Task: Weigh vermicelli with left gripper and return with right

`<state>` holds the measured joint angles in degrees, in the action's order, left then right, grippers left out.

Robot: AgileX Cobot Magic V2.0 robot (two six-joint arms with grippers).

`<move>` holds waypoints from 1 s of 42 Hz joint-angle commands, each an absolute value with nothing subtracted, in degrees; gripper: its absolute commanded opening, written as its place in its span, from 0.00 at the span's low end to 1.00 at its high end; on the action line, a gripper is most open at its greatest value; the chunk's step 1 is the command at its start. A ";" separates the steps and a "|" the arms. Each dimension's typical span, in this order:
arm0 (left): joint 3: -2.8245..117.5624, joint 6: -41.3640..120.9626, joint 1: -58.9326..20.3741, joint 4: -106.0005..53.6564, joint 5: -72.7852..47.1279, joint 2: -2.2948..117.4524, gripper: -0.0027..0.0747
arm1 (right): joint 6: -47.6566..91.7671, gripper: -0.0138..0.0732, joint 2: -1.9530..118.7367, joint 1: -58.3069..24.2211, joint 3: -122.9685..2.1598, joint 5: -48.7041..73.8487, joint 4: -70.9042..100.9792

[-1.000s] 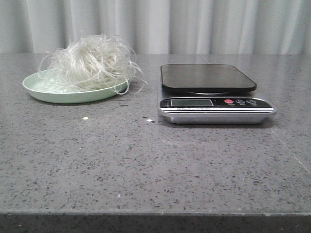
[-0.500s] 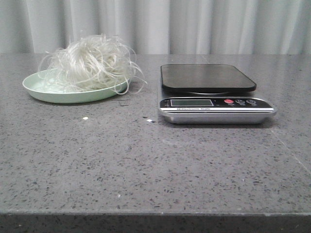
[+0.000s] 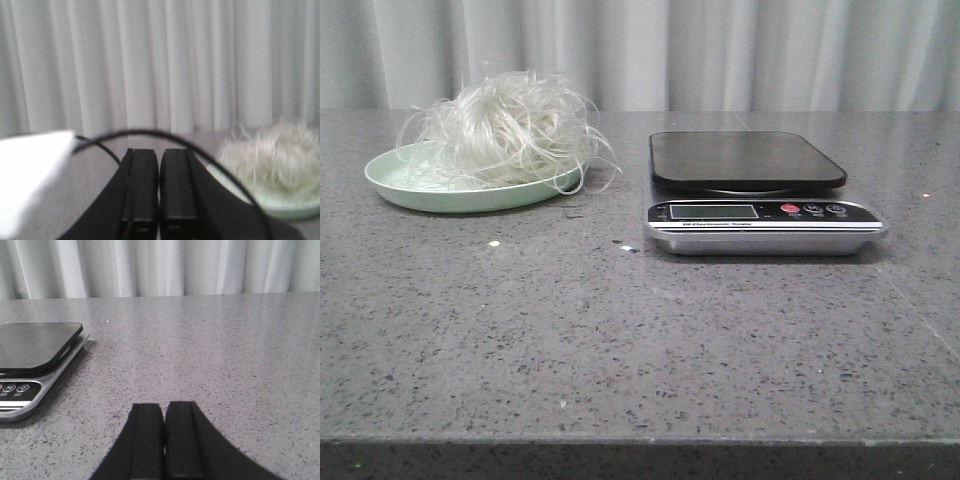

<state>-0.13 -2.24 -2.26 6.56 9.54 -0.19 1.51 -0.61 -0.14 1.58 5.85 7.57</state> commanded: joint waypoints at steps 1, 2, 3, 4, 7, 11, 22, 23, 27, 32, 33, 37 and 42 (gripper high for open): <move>0.85 -2.29 -2.15 2.13 22.91 -1.21 0.21 | 1.63 0.33 -1.52 -0.06 1.15 1.12 6.83; 1.77 -2.29 -2.15 1.07 23.02 -1.12 0.21 | 1.63 0.33 -1.52 -0.06 1.15 1.12 6.83; 3.50 -2.29 -2.15 0.00 22.12 -1.12 0.21 | 1.63 0.33 -1.52 -0.06 1.15 1.12 6.83; 5.10 -2.29 -2.15 -0.43 20.97 -0.97 0.21 | 1.63 0.33 -1.52 -0.06 1.15 1.12 6.83; 11.70 -2.29 -2.15 -0.43 16.09 0.39 0.21 | 1.63 0.33 -1.52 -0.06 1.15 1.12 6.83; 21.60 -2.29 -2.15 -0.43 10.88 5.07 0.21 | 1.63 0.33 -1.52 -0.06 1.15 1.12 6.83; 46.61 -2.29 -2.15 -0.53 -4.65 23.41 0.21 | 1.63 0.33 -1.52 -0.06 1.15 1.06 6.83; 48.00 -2.29 -2.15 -0.53 -5.91 25.49 0.21 | 1.63 0.33 -1.52 -0.06 1.15 1.06 6.83; 53.60 -2.29 -2.15 -1.34 -11.96 32.33 0.22 | 1.63 0.33 -1.52 -0.06 1.15 1.06 6.83; 57.60 -2.29 -3.31 -1.49 -16.69 39.60 0.31 | 1.63 0.33 -1.52 -0.06 1.15 1.06 6.83; 58.18 -2.29 -3.92 -1.49 -17.27 41.11 0.34 | 1.63 0.33 -1.52 -0.06 1.15 1.06 6.83; 60.52 -2.24 -6.67 -1.49 -19.02 46.07 0.46 | 1.63 0.33 -1.52 -0.06 1.15 1.06 6.83; 62.89 -1.25 -10.50 -1.49 -20.26 51.00 0.60 | 1.63 0.33 -1.52 -0.06 1.15 1.06 6.83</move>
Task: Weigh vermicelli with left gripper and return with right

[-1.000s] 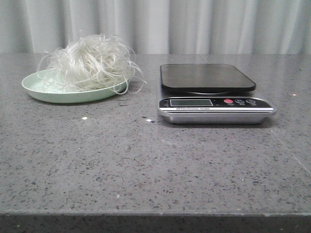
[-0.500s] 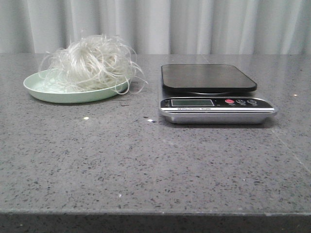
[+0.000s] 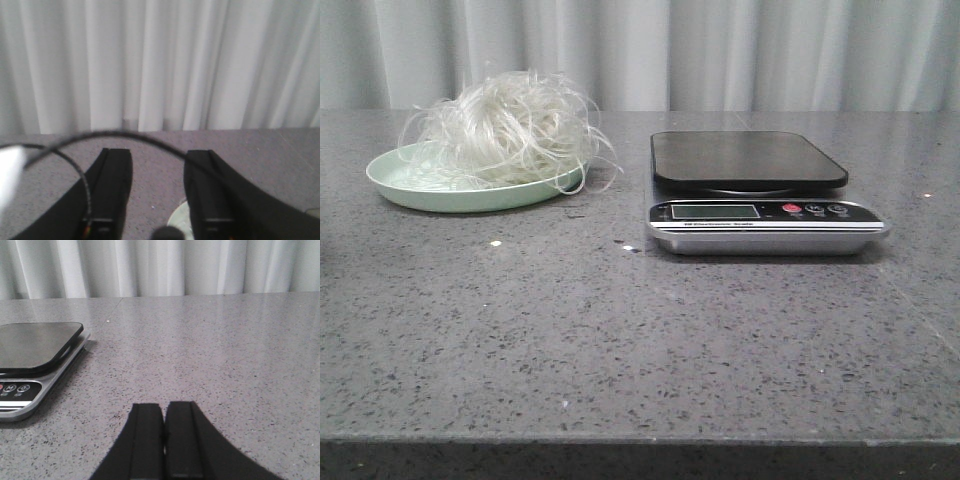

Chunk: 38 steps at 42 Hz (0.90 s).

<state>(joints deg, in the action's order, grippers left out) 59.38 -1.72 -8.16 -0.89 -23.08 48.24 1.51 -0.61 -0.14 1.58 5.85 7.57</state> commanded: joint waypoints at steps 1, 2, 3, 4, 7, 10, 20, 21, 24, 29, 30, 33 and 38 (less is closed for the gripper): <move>63.37 -1.25 -11.08 -1.49 -20.63 51.95 0.62 | 1.63 0.33 -1.52 -0.06 1.15 1.06 6.83; 63.93 -1.25 -11.76 -1.49 -21.11 53.18 0.64 | 1.63 0.33 -1.52 -0.06 1.15 1.06 6.83; 64.72 -1.25 -12.24 -1.63 -21.92 54.11 0.66 | 1.63 0.33 -1.52 -0.06 1.15 1.06 6.83; 65.32 -1.25 -12.65 -1.63 -22.65 55.03 0.67 | 1.63 0.33 -1.52 -0.06 1.15 1.06 6.83; 67.66 -1.25 -13.58 -1.63 -25.42 58.52 0.72 | 1.63 0.33 -1.52 -0.06 1.15 1.06 6.83; 70.54 -0.98 -13.58 -2.38 -29.07 61.84 0.76 | 1.63 0.33 -1.52 -0.06 1.15 1.06 6.83; 81.77 12.58 -13.46 -15.34 -42.27 73.61 0.82 | 1.63 0.33 -1.52 -0.06 1.15 1.11 6.83; 83.06 13.18 -13.46 -16.17 -43.82 75.12 0.82 | 1.63 0.33 -1.52 -0.06 1.15 1.11 6.83; 86.05 14.47 -13.46 -17.85 -47.74 78.92 0.82 | 1.63 0.33 -1.52 -0.06 1.15 1.11 6.83; 89.93 15.91 -13.46 -19.10 -51.59 84.82 0.82 | 1.63 0.33 -1.52 -0.06 1.15 1.11 6.83; 90.37 16.18 -13.46 -19.21 -51.87 86.00 0.83 | 1.63 0.33 -1.52 -0.06 1.15 1.11 6.83; 91.48 16.53 -13.46 -19.22 -52.67 88.55 0.85 | 1.63 0.33 -1.52 -0.06 1.15 1.11 6.83; 91.97 16.79 -13.46 -19.74 -52.67 91.92 0.88 | 1.63 0.33 -1.52 -0.06 1.15 1.11 6.83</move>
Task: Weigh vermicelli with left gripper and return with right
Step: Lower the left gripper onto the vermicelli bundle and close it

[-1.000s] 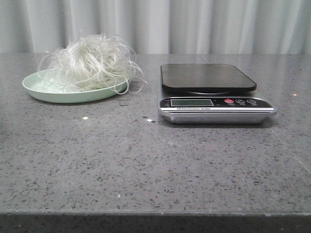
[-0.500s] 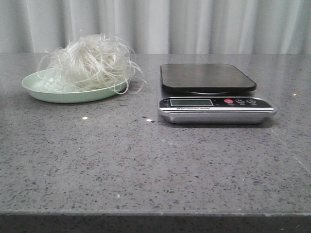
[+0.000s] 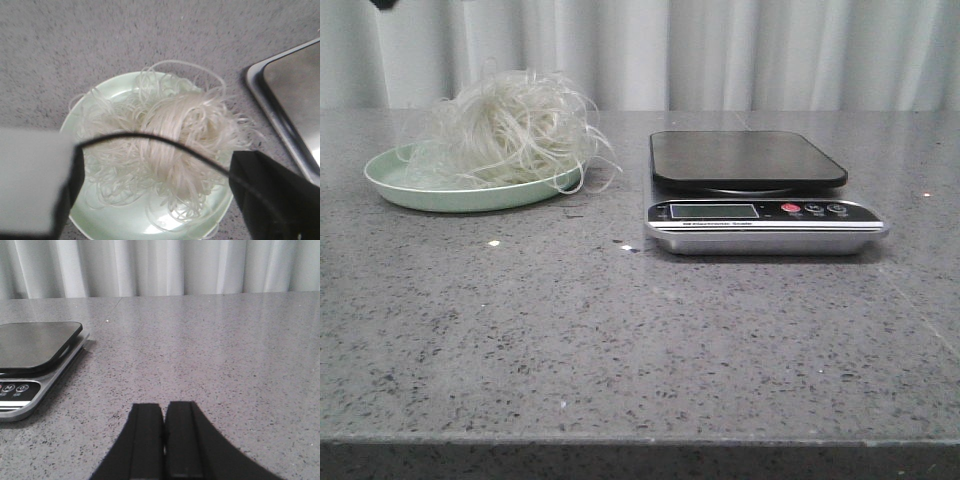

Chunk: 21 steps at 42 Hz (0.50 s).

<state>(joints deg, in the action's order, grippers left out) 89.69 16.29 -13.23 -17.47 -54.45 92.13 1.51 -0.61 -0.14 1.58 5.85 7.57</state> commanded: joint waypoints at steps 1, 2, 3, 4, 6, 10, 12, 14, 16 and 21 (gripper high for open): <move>91.97 17.22 -13.46 -20.32 -52.67 92.51 0.88 | 1.63 0.33 -1.52 -0.06 1.15 1.11 6.83; 91.97 17.98 -13.46 -20.84 -52.74 92.99 0.88 | 1.63 0.33 -1.52 -0.06 1.15 1.11 6.83; 91.97 19.02 -13.46 -22.18 -52.88 93.83 0.88 | 1.63 0.33 -1.52 -0.06 1.15 1.11 6.83; 91.97 19.63 -13.46 -22.93 -52.88 94.16 0.88 | 1.63 0.33 -1.52 -0.06 1.15 1.11 6.83; 91.97 19.98 -13.46 -24.21 -52.88 95.16 0.88 | 1.63 0.33 -1.52 -0.06 1.15 1.11 6.83; 91.97 21.23 -13.46 -25.53 -52.75 96.69 0.88 | 1.63 0.33 -1.52 -0.06 1.15 1.11 6.83; 91.97 21.23 -13.46 -25.53 -52.60 97.37 0.88 | 1.63 0.33 -1.52 -0.06 1.15 1.11 6.83; 91.97 21.23 -13.46 -25.42 -52.39 98.01 0.88 | 1.63 0.33 -1.52 -0.06 1.15 1.11 6.83; 91.97 21.23 -13.46 -25.20 -51.96 98.53 0.88 | 1.63 0.33 -1.52 -0.06 1.15 1.16 6.83; 91.97 21.23 -13.46 -25.20 -50.84 99.93 0.88 | 1.63 0.33 -1.52 -0.06 1.15 1.16 6.83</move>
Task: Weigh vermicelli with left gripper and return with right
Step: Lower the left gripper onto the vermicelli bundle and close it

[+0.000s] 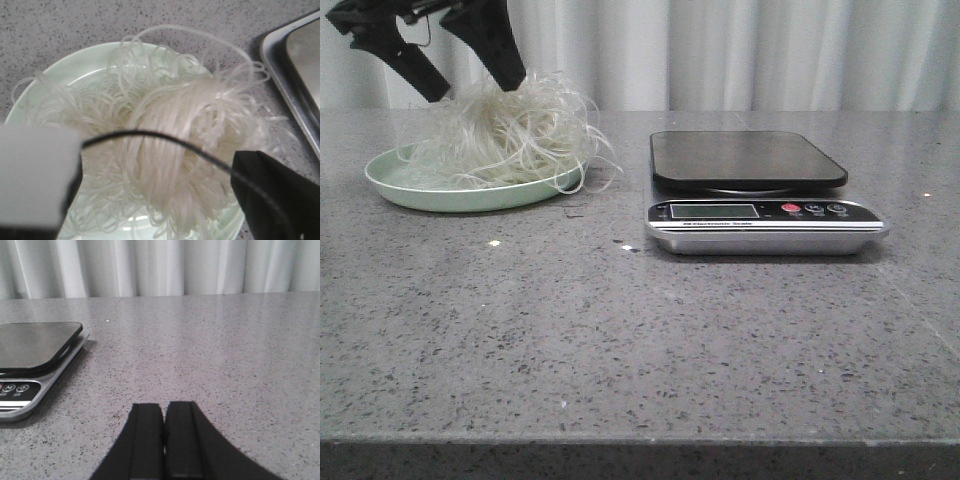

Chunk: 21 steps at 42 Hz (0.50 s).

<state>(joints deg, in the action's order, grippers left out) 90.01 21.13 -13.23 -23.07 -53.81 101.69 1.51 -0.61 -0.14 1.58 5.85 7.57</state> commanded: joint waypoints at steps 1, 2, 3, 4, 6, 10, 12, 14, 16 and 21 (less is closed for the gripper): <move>91.97 21.23 -13.46 -25.20 -50.84 100.07 0.88 | 1.63 0.33 -1.52 -0.06 1.15 1.16 6.83; 91.97 21.23 -13.46 -25.32 -50.84 100.44 0.88 | 1.63 0.33 -1.52 -0.06 1.15 1.16 6.83; 91.97 21.23 -13.46 -25.32 -50.84 100.64 0.88 | 1.63 0.33 -1.52 -0.06 1.15 1.16 6.83; 91.97 21.23 -13.46 -25.32 -50.84 100.97 0.88 | 1.63 0.33 -1.52 -0.06 1.15 1.16 6.83; 91.97 21.23 -13.46 -25.32 -51.11 101.58 0.88 | 1.63 0.33 -1.52 -0.06 1.15 1.16 6.83; 91.97 21.23 -13.46 -26.13 -51.58 102.67 0.88 | 1.63 0.33 -1.52 -0.06 1.15 1.16 6.83; 91.97 21.23 -13.46 -26.54 -51.58 103.08 0.88 | 1.63 0.33 -1.52 -0.06 1.15 1.22 6.83; 91.97 21.23 -13.46 -26.95 -51.58 103.38 0.88 | 1.63 0.33 -1.52 -0.06 1.15 1.22 6.83; 91.97 21.23 -13.46 -27.05 -51.58 103.65 0.88 | 1.63 0.33 -1.52 -0.06 1.15 1.26 6.83; 91.97 21.23 -13.46 -27.05 -51.73 104.09 0.87 | 1.63 0.33 -1.52 -0.06 1.15 1.56 6.83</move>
<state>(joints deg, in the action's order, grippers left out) 90.38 21.13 -13.23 -25.13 -52.92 105.97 1.51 -0.61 -0.14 1.58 5.85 7.57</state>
